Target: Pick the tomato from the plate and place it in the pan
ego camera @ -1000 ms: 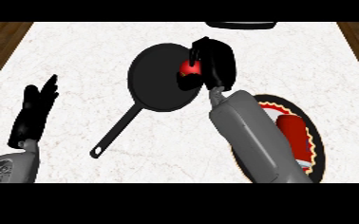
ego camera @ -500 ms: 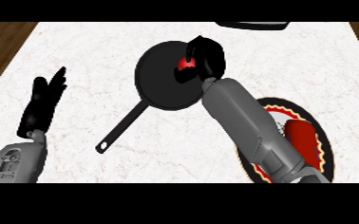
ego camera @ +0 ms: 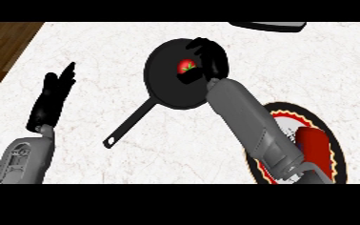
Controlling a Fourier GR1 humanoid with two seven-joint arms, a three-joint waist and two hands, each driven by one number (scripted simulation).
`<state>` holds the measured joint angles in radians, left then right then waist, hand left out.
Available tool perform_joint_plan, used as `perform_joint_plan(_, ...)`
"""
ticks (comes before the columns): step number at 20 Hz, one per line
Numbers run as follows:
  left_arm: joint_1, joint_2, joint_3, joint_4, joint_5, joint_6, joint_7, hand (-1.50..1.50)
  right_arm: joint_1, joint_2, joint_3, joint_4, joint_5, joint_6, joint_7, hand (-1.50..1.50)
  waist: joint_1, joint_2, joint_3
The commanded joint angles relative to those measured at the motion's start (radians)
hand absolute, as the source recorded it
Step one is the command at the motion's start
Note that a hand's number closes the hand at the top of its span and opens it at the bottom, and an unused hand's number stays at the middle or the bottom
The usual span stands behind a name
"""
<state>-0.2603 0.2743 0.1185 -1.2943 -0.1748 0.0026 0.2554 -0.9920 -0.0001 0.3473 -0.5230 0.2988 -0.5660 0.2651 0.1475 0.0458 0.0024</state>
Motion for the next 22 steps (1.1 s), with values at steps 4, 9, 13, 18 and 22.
perform_joint_plan(4,0.004,-0.023,-0.019,0.022,-0.004,-0.003,-0.045,0.00,-0.015,0.000,-0.010,0.052,-0.128,-0.062,-0.136,-1.50,0.039,0.012,0.000)
perform_joint_plan(9,-0.012,-0.025,-0.018,0.025,-0.014,0.010,-0.023,0.00,-0.008,0.000,-0.033,0.025,-0.232,-0.145,-0.248,-1.50,0.027,0.007,0.001)
perform_joint_plan(13,-0.009,0.006,0.006,0.016,0.003,-0.010,-0.010,0.00,-0.020,0.000,-0.068,0.040,-0.293,-0.206,-0.330,-1.50,0.015,-0.001,0.001)
perform_joint_plan(18,0.010,-0.002,0.013,0.023,-0.010,0.019,-0.014,0.00,-0.050,0.000,-0.103,0.057,-0.381,-0.298,-0.379,-1.50,-0.027,-0.015,0.000)
perform_joint_plan(22,0.034,0.033,0.051,0.031,0.015,-0.006,-0.016,0.00,-0.029,0.000,-0.126,0.094,-0.440,-0.317,-0.429,-1.50,-0.069,-0.026,-0.001)
